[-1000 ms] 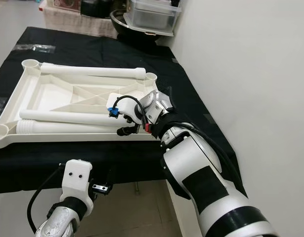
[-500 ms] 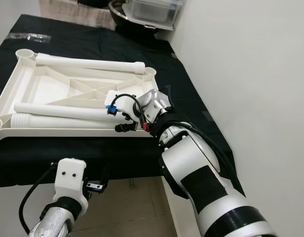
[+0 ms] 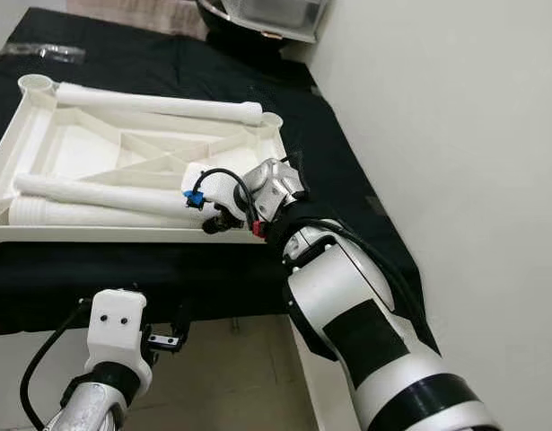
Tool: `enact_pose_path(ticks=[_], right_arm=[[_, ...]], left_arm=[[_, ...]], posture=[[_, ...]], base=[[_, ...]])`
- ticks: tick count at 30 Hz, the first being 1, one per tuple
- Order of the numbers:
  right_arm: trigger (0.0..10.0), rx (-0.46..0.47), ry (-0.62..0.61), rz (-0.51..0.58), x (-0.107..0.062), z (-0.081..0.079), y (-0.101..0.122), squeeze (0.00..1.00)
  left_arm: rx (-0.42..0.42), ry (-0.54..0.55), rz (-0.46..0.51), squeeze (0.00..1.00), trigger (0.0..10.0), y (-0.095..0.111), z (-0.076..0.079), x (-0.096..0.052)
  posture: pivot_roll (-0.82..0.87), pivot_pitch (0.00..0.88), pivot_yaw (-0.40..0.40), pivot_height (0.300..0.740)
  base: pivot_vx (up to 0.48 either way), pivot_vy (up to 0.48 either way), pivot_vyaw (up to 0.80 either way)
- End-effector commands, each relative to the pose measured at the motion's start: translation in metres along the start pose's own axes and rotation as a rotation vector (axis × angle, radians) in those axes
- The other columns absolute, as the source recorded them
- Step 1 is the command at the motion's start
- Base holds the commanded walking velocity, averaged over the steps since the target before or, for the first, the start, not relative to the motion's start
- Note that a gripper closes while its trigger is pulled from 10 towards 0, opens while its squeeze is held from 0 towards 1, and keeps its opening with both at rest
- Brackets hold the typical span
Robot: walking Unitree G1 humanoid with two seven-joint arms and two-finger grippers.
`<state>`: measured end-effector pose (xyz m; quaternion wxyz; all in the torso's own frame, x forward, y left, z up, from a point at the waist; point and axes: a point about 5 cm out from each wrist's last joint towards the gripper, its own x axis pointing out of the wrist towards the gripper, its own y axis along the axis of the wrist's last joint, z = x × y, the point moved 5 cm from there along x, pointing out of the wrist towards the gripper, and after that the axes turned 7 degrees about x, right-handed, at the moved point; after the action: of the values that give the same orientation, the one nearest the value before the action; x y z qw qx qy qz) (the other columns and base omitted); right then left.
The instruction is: Building children table
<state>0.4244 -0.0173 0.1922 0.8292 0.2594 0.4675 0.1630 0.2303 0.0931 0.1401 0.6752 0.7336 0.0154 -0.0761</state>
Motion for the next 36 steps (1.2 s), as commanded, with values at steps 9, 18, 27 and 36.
enact_pose_path(ticks=[9,18,27,36], right_arm=[[0.0,0.060,0.013,0.035,0.000,0.000,0.000,0.00],[0.0,0.231,0.058,0.317,-0.034,0.020,0.046,0.00],[0.0,0.274,0.109,0.457,-0.051,0.025,0.068,0.00],[0.0,0.795,-0.072,1.006,-0.071,0.055,0.077,0.00]], left_arm=[[-0.118,-0.145,-0.015,0.00,10.0,0.005,0.050,-0.010],[-0.107,-0.123,-0.013,0.00,10.0,-0.001,0.041,0.006],[-0.094,-0.123,-0.008,0.00,10.0,-0.002,0.037,0.010],[-0.068,-0.116,0.056,1.00,10.0,0.011,0.016,0.039]], posture=[[0.02,0.145,-0.286,0.740],[0.04,0.073,-0.254,0.740],[0.04,0.058,-0.242,0.740],[0.07,0.000,-0.168,0.740]], base=[[0.000,0.000,0.00],[0.000,0.000,0.00],[0.000,0.000,0.00],[0.000,0.000,0.00]])
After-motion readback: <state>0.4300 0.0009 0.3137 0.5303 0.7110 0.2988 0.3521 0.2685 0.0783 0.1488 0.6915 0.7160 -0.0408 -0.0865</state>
